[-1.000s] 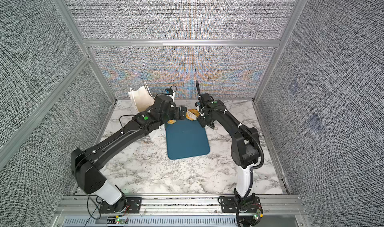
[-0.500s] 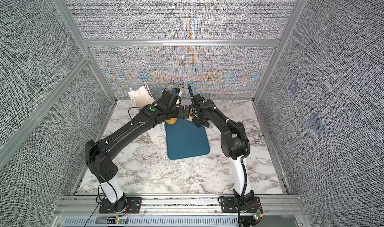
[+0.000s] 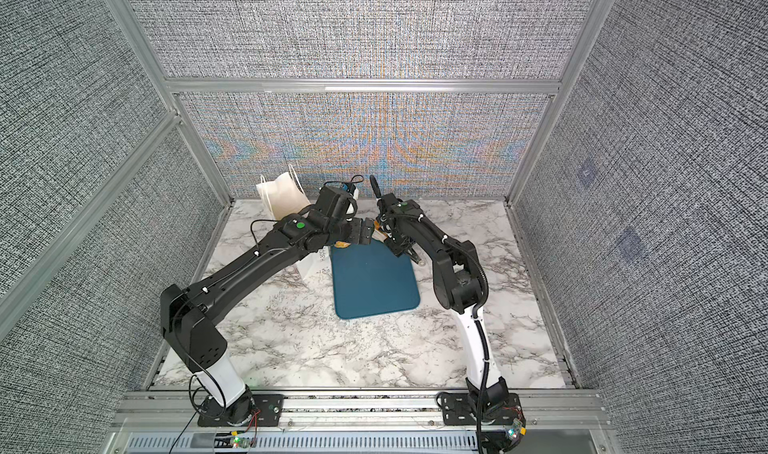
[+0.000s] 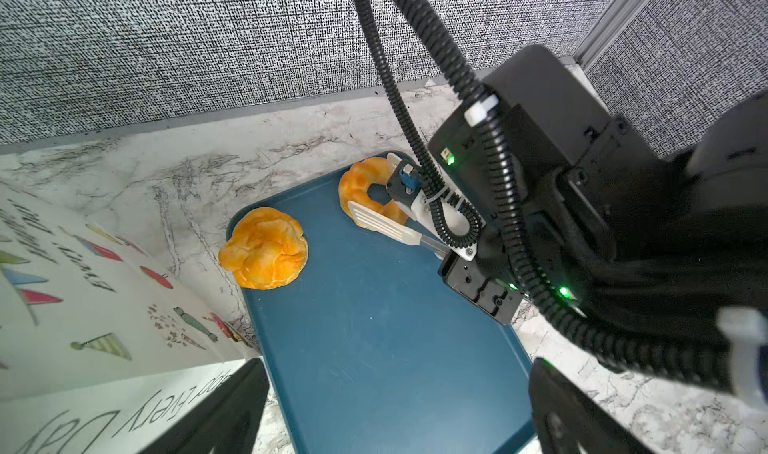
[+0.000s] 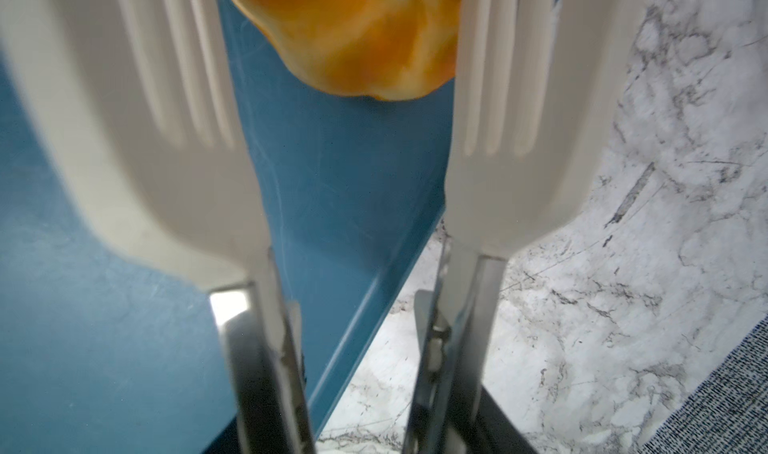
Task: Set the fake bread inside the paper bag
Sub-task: 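Lower the right tongs onto the ring bread while the left spatula waits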
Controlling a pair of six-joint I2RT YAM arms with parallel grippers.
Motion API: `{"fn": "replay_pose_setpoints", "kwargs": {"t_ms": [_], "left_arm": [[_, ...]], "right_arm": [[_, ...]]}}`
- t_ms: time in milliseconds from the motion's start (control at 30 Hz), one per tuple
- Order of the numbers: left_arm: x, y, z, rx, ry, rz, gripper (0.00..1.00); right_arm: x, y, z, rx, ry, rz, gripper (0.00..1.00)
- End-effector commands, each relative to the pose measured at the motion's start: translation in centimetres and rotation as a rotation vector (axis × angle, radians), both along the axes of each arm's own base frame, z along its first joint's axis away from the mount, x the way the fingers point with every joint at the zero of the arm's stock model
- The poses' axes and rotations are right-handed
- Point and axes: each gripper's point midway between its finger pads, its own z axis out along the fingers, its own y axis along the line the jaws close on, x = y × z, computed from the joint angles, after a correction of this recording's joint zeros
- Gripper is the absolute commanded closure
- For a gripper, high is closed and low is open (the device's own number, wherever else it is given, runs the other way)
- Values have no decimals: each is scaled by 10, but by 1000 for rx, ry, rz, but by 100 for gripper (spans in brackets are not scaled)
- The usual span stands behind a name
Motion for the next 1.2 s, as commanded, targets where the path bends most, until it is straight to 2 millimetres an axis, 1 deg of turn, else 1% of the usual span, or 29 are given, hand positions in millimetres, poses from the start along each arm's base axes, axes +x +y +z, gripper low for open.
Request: {"fn": "replay_pose_setpoints", "kwargs": {"t_ms": [0,200,333,400,500,667,833,1167], "left_arm": [[-2,3,-1,-12,7,20,1],[-6,10,-2,-27,5,41,1],[-10,10,-7,-39,18,40,1],[-11,9,-9,-46,22,31,1],[-13,6,-10,-59,28,13,1],[-20,2,-14,-74,51,-15,1],[-22,5,-12,-75,44,-18,1],[-24,9,-11,-55,30,-23,1]], "right_arm": [[-18,-3,1,-12,44,22,51],[-49,-10,7,-29,69,44,51],[-65,-12,20,-16,65,44,51],[-69,-12,27,-15,58,48,51],[-69,-12,37,-8,38,53,51],[-64,-12,48,-13,12,39,50],[-61,-13,44,-42,16,34,48],[-62,-4,35,-56,38,63,48]]}}
